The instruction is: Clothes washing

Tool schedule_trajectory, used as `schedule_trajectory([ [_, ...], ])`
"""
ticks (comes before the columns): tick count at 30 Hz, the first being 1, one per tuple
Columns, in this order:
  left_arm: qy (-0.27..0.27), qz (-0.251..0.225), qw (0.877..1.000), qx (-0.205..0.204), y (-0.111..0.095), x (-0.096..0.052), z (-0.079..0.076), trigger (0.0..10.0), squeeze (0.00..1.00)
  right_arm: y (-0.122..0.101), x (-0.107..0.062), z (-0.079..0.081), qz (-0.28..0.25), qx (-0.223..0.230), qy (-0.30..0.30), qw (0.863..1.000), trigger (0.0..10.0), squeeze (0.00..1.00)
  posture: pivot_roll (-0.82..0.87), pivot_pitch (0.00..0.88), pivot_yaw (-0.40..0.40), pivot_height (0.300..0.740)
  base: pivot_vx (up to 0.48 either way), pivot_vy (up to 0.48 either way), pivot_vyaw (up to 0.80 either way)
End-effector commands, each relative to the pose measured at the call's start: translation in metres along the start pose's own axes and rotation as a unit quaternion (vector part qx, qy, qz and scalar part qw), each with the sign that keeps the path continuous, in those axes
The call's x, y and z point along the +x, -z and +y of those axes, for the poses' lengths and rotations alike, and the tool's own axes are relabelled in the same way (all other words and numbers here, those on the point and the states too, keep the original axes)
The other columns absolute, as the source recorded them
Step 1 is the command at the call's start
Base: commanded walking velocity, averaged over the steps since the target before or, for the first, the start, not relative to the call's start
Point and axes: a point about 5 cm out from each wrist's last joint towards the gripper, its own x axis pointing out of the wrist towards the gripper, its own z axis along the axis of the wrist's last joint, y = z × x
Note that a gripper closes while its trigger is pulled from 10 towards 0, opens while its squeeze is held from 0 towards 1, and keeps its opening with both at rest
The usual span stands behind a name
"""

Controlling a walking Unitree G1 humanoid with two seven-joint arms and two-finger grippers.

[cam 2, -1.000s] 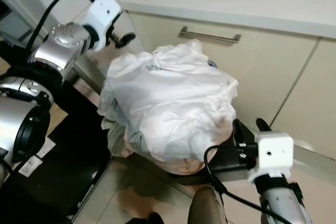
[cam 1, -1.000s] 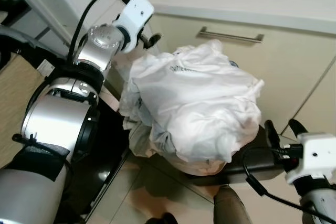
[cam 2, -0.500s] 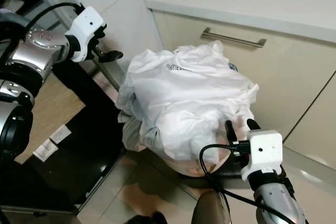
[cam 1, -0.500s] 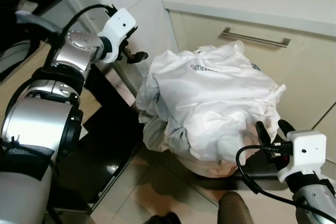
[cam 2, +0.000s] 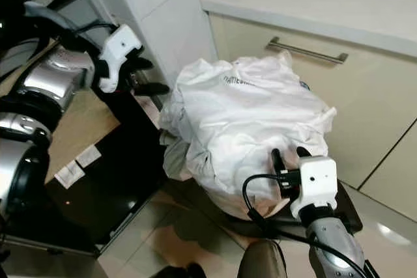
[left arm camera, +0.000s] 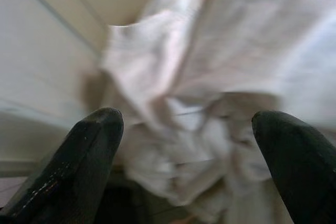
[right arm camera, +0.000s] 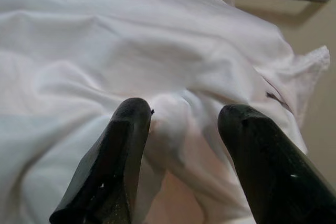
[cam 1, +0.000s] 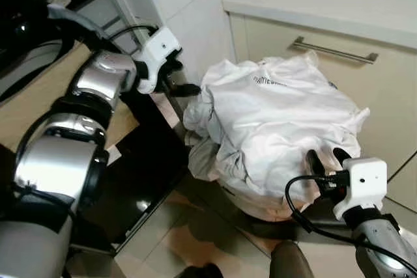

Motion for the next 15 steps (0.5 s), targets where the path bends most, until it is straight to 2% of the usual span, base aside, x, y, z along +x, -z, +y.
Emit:
schedule_trajectory([
  [1, 0.02, -0.012, 0.999, -0.022, 0.0, 0.001, -0.004, 10.0, 0.0, -0.005, 0.004, 0.005, -0.016, 0.006, -0.014, 1.0, 10.0, 0.0, -0.4, 0.055, 0.265, 0.731, 0.0, 0.0, 0.0],
  [5, 0.051, -0.033, 0.997, -0.041, -0.004, 0.01, -0.014, 10.0, 0.0, -0.01, 0.007, -0.002, -0.028, 0.001, -0.001, 1.0, 10.0, 0.0, -0.41, 0.055, 0.272, 0.731, 0.0, 0.0, 0.0],
  [9, 0.094, -0.045, 0.993, -0.058, -0.001, 0.024, -0.031, 10.0, 0.0, -0.008, 0.005, -0.005, -0.026, -0.002, 0.006, 1.0, 10.0, 0.0, -0.42, 0.058, 0.28, 0.731, 0.0, 0.0, 0.0],
  [13, 0.094, -0.054, 0.992, -0.058, -0.003, 0.031, -0.039, 10.0, 0.0, -0.008, 0.004, -0.003, -0.027, -0.001, 0.008, 1.0, 10.0, 0.0, -0.43, 0.06, 0.285, 0.731, 0.0, 0.0, 0.0],
  [15, 0.093, -0.053, 0.993, -0.048, 0.0, 0.041, -0.048, 10.0, 0.0, -0.008, 0.005, -0.002, -0.027, -0.001, 0.009, 1.0, 10.0, 0.0, -0.44, 0.061, 0.287, 0.731, 0.0, 0.0, 0.0],
])
